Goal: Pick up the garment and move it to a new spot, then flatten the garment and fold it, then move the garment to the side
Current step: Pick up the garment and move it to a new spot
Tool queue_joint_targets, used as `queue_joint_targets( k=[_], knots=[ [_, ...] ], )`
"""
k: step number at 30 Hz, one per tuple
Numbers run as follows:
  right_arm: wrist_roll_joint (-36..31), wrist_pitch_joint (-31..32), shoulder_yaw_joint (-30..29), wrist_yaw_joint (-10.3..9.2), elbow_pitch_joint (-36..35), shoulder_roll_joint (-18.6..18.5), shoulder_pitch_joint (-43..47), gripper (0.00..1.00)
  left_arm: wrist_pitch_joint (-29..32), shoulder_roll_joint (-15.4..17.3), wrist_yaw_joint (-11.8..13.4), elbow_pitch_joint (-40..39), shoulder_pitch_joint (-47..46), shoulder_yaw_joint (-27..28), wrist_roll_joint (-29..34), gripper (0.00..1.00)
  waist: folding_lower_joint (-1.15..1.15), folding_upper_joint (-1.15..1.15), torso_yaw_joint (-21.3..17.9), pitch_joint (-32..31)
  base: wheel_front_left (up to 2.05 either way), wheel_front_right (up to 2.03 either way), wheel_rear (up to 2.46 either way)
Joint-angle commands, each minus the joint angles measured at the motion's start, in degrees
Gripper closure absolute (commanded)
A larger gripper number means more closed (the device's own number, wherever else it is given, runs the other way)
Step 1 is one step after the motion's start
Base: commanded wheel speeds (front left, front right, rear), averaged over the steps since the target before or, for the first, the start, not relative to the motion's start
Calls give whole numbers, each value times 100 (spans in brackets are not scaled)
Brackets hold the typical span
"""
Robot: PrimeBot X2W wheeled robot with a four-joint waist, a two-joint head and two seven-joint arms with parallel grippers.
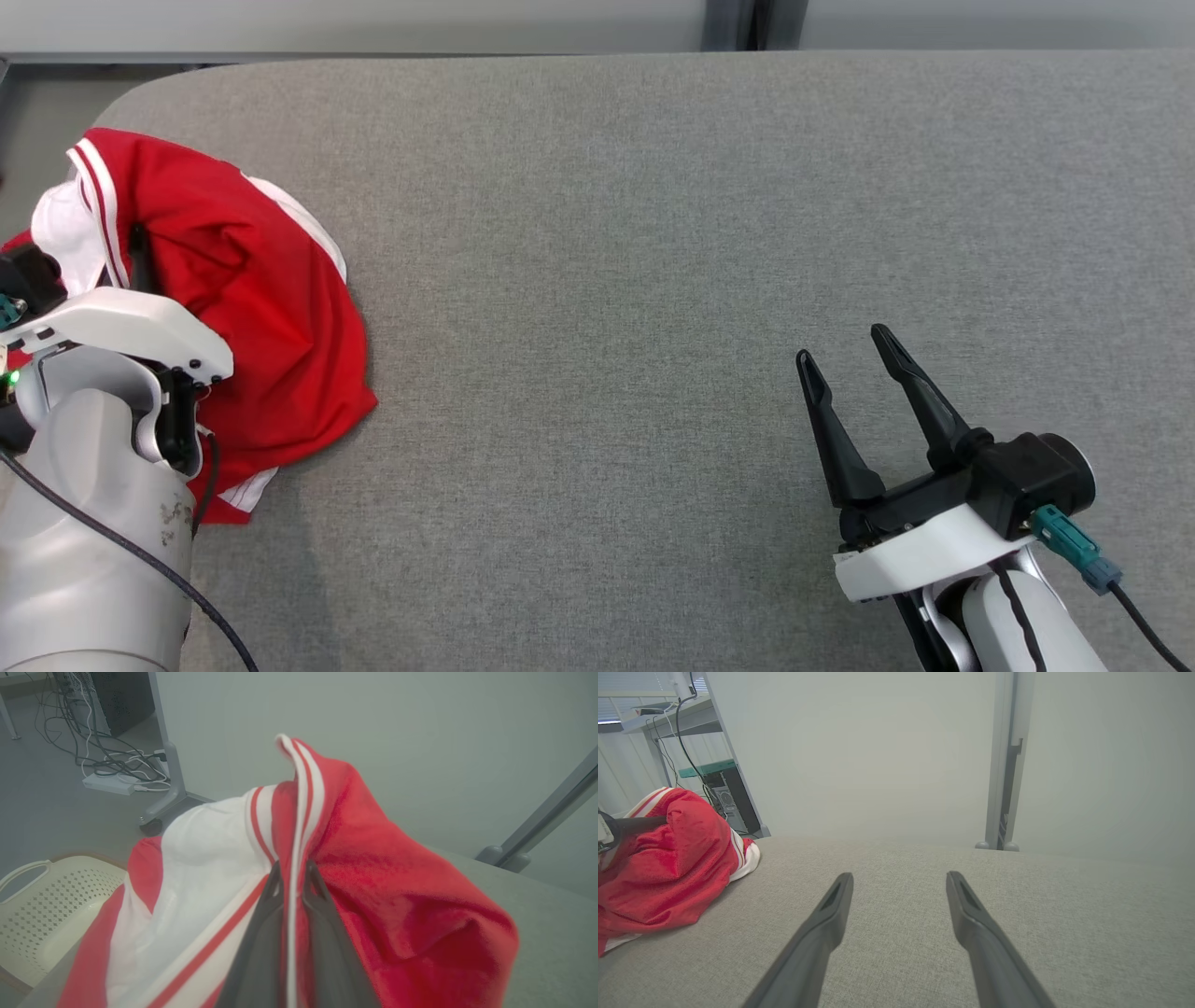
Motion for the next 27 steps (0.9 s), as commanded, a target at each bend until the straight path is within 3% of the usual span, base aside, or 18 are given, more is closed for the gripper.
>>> queue_joint_targets(
  k=[1,6,8,20,27],
  knots=[
    [76,-37,-4,1,22,-40,82,0,-101,-3,-85,-132,-61,-34,17,100,0,0,-61,-142,0,0,0],
    [174,-37,32,1,13,-41,98,0,-391,45,-336,-870,300,-62,-38,100,0,0,-209,-358,0,0,0],
    [245,-37,32,1,-25,-41,118,0,-407,-99,-394,-1297,327,-90,-109,100,0,0,-294,-426,0,0,0],
    [406,-37,5,1,-75,-37,246,0,388,-495,-186,-4102,1026,-490,-193,100,0,0,-1160,-767,0,0,0],
    [504,-29,-24,1,-103,-36,281,0,831,-606,-137,-4901,1027,-807,-266,100,0,0,-1808,-835,0,0,0]
  ],
)
